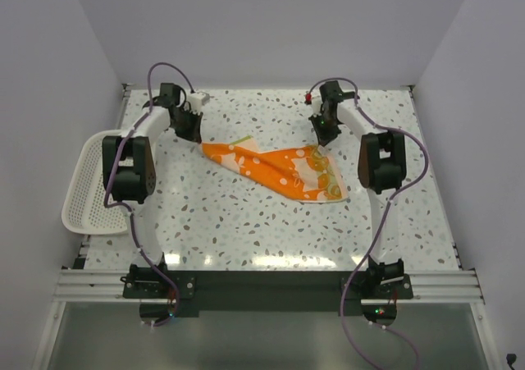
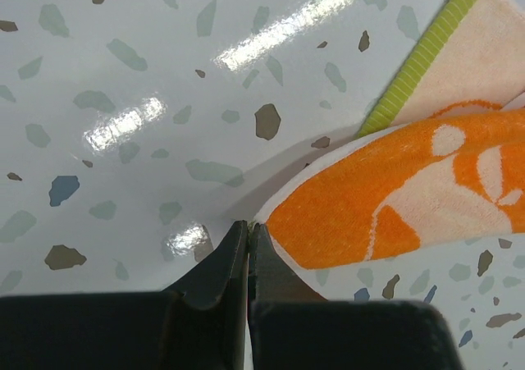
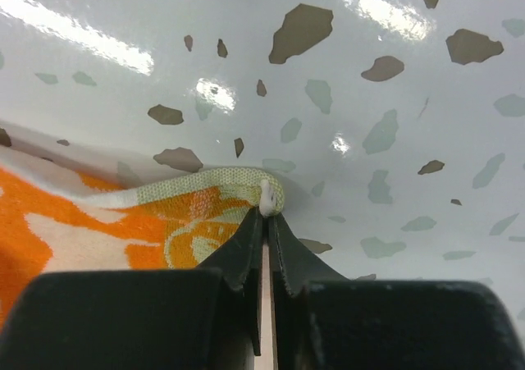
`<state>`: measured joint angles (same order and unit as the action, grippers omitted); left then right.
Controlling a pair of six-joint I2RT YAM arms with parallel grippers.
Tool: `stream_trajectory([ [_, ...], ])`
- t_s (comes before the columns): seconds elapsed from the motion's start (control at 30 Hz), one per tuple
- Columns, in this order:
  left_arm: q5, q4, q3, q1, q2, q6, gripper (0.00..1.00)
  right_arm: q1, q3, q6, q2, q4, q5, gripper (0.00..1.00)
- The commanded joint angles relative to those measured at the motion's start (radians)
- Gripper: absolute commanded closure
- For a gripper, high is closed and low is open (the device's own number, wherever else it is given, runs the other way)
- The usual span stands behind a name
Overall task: Roll the towels
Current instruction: Flatten the towel
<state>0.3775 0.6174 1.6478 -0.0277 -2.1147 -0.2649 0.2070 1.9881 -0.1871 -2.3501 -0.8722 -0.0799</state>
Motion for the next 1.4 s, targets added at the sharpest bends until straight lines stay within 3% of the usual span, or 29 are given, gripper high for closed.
stream_trajectory([
  [0.0,0.023,0.005,0.049,-0.001,0.012,0.015,1.00,-0.006,0.031,0.002,0.001,-0.002,-0.041,1.00],
  [0.17,0.000,0.037,0.159,-0.001,0.033,-0.019,1.00,-0.058,0.041,0.014,0.129,0.016,-0.118,1.00],
  [0.33,-0.011,0.082,0.317,0.006,0.057,-0.099,1.00,-0.118,0.178,0.024,0.230,-0.017,-0.162,1.00],
  [0.5,0.004,0.041,0.299,0.006,0.143,-0.135,1.00,-0.141,0.143,0.028,0.365,-0.001,-0.195,1.00],
  [0.7,0.006,-0.031,0.088,0.008,0.378,-0.169,1.00,-0.155,-0.096,0.003,0.651,0.068,-0.175,1.00],
  [0.93,0.041,-0.091,-0.332,0.009,0.770,-0.256,1.00,-0.159,-0.461,-0.052,1.007,0.119,-0.104,1.00],
  [1.07,0.052,-0.058,-0.436,0.009,0.883,-0.266,1.00,-0.159,-0.558,-0.072,1.123,0.096,-0.073,1.00],
  [1.2,0.048,-0.033,-0.462,0.009,0.891,-0.243,1.00,-0.161,-0.597,-0.086,1.068,0.116,-0.044,1.00],
  [1.37,0.021,-0.070,-0.375,0.003,0.692,-0.156,1.00,-0.159,-0.565,-0.077,0.844,0.229,-0.050,1.00],
])
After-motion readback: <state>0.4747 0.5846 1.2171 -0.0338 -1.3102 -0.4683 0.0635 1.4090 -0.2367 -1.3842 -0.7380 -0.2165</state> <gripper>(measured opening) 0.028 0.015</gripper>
